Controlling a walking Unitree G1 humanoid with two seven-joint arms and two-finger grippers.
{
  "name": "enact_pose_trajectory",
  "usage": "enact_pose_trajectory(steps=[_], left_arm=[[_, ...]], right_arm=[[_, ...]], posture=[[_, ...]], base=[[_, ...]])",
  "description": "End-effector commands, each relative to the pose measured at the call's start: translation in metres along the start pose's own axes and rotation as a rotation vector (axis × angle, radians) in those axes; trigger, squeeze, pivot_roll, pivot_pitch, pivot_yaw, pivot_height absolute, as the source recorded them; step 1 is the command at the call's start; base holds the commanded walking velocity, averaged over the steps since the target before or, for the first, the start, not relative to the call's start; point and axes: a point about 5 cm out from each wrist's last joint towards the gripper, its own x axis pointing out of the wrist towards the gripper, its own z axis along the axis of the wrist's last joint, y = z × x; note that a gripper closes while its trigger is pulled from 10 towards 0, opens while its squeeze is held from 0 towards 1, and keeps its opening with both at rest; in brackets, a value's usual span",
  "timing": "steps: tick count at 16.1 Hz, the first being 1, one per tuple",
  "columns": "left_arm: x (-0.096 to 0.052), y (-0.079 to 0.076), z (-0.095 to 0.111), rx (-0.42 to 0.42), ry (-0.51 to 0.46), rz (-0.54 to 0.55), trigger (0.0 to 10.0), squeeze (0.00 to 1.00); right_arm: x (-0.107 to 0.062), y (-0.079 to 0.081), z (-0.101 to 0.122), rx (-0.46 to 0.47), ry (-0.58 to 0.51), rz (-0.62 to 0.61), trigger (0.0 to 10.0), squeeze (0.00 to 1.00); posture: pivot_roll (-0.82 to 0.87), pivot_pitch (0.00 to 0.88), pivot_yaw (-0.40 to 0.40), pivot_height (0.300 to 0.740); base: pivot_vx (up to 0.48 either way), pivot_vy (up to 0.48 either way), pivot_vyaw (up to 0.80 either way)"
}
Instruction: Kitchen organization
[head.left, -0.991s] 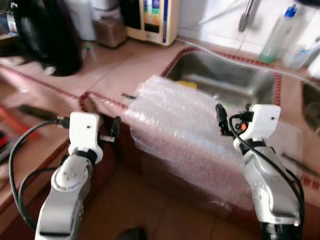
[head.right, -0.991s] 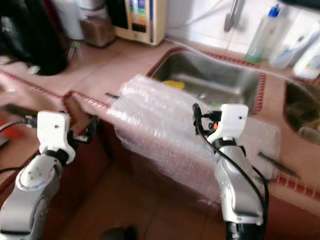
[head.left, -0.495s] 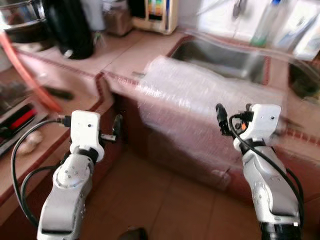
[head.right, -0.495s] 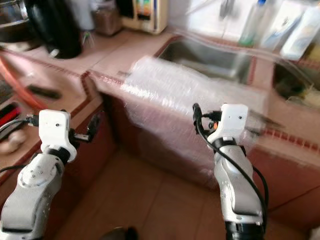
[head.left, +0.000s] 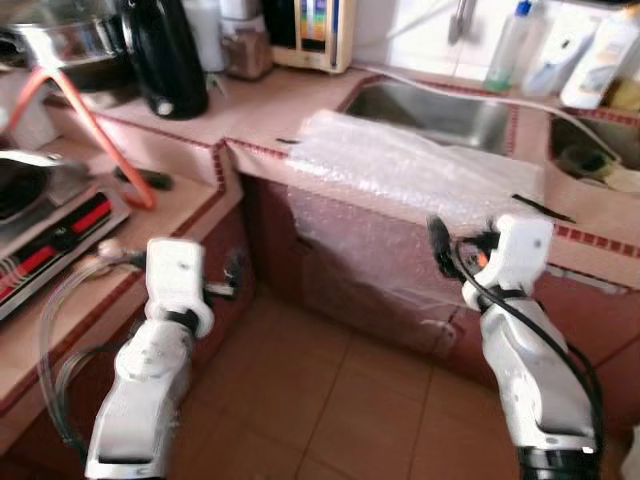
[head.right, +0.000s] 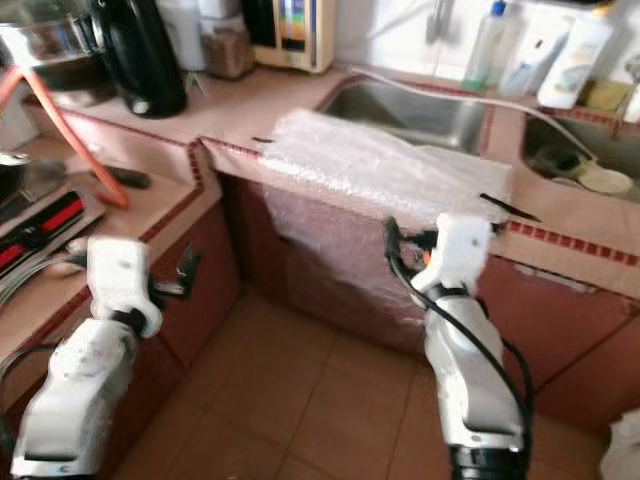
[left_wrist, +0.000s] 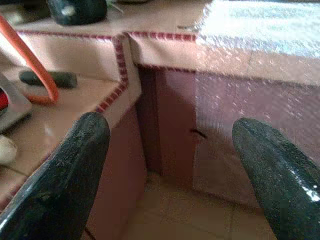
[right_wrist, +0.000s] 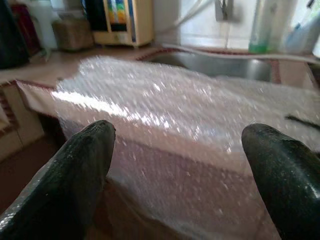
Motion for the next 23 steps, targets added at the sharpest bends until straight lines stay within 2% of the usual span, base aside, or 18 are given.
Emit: enact_pose_trajectory(steps=[1, 2, 4, 5, 7, 8, 9, 10, 11, 12, 14, 15, 16, 17, 23], left_arm=[[0.001, 0.006, -0.010, -0.009, 0.029, 0.022, 10.0, 0.00], [0.002, 0.009, -0.021, -0.016, 0.067, 0.035, 10.0, 0.00], [0.006, 0.016, -0.046, 0.029, 0.140, 0.047, 10.0, 0.00], [0.006, 0.016, -0.046, 0.029, 0.140, 0.047, 10.0, 0.00], [0.011, 0.034, -0.091, -0.006, 0.289, 0.096, 10.0, 0.00], [0.011, 0.037, -0.107, -0.005, 0.354, 0.105, 10.0, 0.00], [0.005, 0.039, -0.140, -0.012, 0.507, 0.106, 10.0, 0.00], [-0.002, 0.038, -0.156, 0.058, 0.586, 0.081, 10.0, 0.00], [-0.010, 0.038, -0.168, 0.088, 0.644, 0.071, 10.0, 0.00], [-0.016, 0.037, -0.176, 0.077, 0.687, 0.081, 10.0, 0.00], [-0.027, 0.037, -0.189, 0.034, 0.752, 0.117, 10.0, 0.00], [-0.030, 0.037, -0.192, 0.021, 0.767, 0.120, 10.0, 0.00], [-0.039, 0.038, -0.199, -0.027, 0.795, 0.148, 10.0, 0.00], [-0.045, 0.042, -0.203, -0.032, 0.817, 0.160, 10.0, 0.00], [-0.052, 0.047, -0.207, -0.016, 0.839, 0.179, 10.0, 0.00]], right_arm=[[0.001, 0.004, -0.004, 0.001, 0.006, 0.020, 10.0, 0.00], [0.003, 0.002, -0.013, -0.003, 0.035, 0.025, 10.0, 0.00], [0.008, 0.001, -0.035, -0.003, 0.102, 0.030, 10.0, 0.00], [0.008, 0.001, -0.035, -0.003, 0.102, 0.030, 10.0, 0.00], [0.016, 0.002, -0.069, 0.025, 0.208, 0.030, 10.0, 0.00], [0.017, 0.002, -0.081, 0.034, 0.254, 0.026, 10.0, 0.00], [0.013, 0.002, -0.108, 0.050, 0.363, 0.007, 10.0, 0.00], [0.005, 0.002, -0.127, 0.040, 0.449, 0.012, 10.0, 0.00], [-0.006, 0.003, -0.144, 0.010, 0.537, 0.024, 10.0, 0.00], [-0.018, 0.002, -0.158, -0.024, 0.612, 0.034, 10.0, 0.00], [-0.037, 0.001, -0.177, -0.002, 0.714, 0.034, 10.0, 0.00], [-0.042, 0.000, -0.182, 0.002, 0.738, 0.023, 10.0, 0.00], [-0.056, -0.004, -0.192, -0.024, 0.798, -0.006, 10.0, 0.00], [-0.064, -0.007, -0.197, -0.036, 0.830, -0.006, 10.0, 0.00], [-0.078, -0.017, -0.205, -0.113, 0.884, 0.032, 10.0, 0.00]], posture=[[0.00, 0.084, -0.004, 0.740], [0.00, 0.080, -0.006, 0.740], [0.01, 0.077, -0.008, 0.740], [0.01, 0.077, -0.008, 0.740], [0.00, 0.057, -0.007, 0.740], [0.00, 0.052, -0.009, 0.740], [-0.01, 0.035, -0.018, 0.740], [-0.01, 0.030, -0.022, 0.740], [-0.01, 0.025, -0.026, 0.740], [-0.01, 0.019, -0.025, 0.740], [-0.01, 0.010, -0.028, 0.740], [-0.01, 0.005, -0.030, 0.740], [-0.01, 0.000, -0.034, 0.740], [-0.03, 0.000, -0.036, 0.740], [-0.03, 0.010, -0.047, 0.740]], base=[[0.000, 0.000, 0.00], [0.000, 0.000, 0.00], [0.000, 0.000, 0.00], [0.000, 0.000, 0.00], [0.000, 0.000, 0.00], [0.000, 0.000, 0.00], [0.000, 0.000, 0.00], [0.000, 0.000, 0.00], [0.000, 0.000, 0.00], [0.000, 0.000, 0.00], [0.000, 0.000, 0.00], [0.000, 0.000, 0.00], [0.000, 0.000, 0.00], [0.000, 0.000, 0.00], [0.000, 0.000, -0.75]])
